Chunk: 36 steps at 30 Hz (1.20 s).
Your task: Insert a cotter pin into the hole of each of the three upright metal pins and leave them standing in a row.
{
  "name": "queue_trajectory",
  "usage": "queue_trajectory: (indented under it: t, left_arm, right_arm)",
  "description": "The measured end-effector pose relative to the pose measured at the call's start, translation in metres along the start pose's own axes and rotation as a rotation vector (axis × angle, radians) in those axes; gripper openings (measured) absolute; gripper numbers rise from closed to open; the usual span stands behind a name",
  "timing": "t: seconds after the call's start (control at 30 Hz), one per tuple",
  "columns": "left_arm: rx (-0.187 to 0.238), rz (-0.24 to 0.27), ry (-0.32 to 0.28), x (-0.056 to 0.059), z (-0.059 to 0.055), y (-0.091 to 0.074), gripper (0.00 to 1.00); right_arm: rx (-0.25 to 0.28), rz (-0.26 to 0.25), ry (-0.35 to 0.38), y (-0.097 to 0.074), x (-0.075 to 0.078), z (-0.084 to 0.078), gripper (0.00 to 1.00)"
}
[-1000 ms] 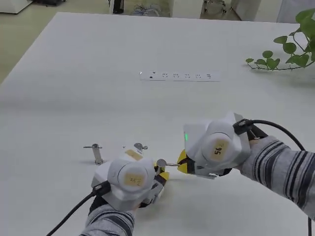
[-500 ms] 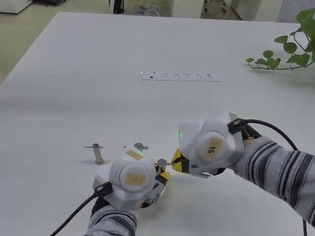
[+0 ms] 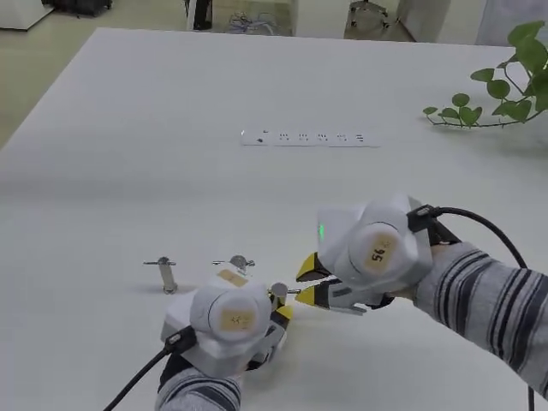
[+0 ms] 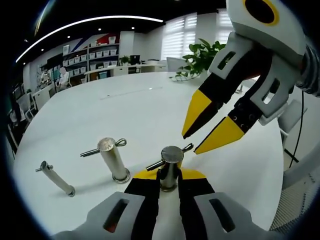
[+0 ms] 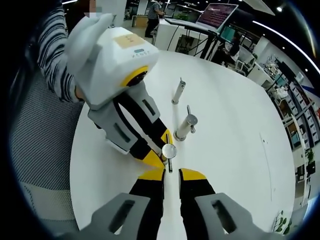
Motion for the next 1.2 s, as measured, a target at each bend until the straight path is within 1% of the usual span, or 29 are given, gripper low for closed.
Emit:
queue_trajectory:
  t: [0.1, 0.2, 0.37, 0.6, 0.9, 1.13, 1.2]
  left_arm:
    - [-0.002, -0.001, -0.007, -0.0001, 0.0, -0.0001, 0.1]
    - [-0.005, -0.002, -0.012, -0.0006, -0.0003, 0.0001, 0.1]
    - [-0.003, -0.001, -0.017, -0.0006, -0.0005, 0.0001, 0.1]
    - [0.0, 0.002, -0.022, -0.0005, -0.0007, 0.0, 0.1]
    - [0.0, 0.006, -0.023, -0.0002, -0.0009, 0.0, 0.1]
    - [-0.003, 0.013, -0.022, -0.0002, -0.0008, -0.0001, 0.1]
    - [-0.003, 0.009, -0.034, -0.0004, -0.001, -0.0002, 0.11]
  right_arm:
    - [0.005, -0.002, 0.006, 0.0008, -0.0001, -0.0016, 0.0]
    - [0.02, 0.007, 0.035, 0.002, -0.001, -0.0004, 0.0]
    - [0.025, 0.008, 0.043, 0.0028, -0.0014, 0.0025, 0.0]
    - [0.029, 0.008, 0.037, 0.0044, -0.0018, 0.0074, 0.0]
    - [0.025, -0.002, 0.021, 0.0041, -0.0021, 0.0072, 0.0]
    - [0.041, 0.001, 0.052, 0.0041, -0.0021, 0.0069, 0.0]
    - [0.048, 0.003, 0.066, 0.0046, -0.0018, 0.0069, 0.0]
Point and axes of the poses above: the centre of the closed fingertips' face, and the gripper's own axes: y roughly forward along the fingers, x roughly to its right, z roughly out of its top, the point moved 3 cm from there along -y, roughly backward along the fingers, and after that the axes turned 9 degrees about -x, right-handed, at the moved point
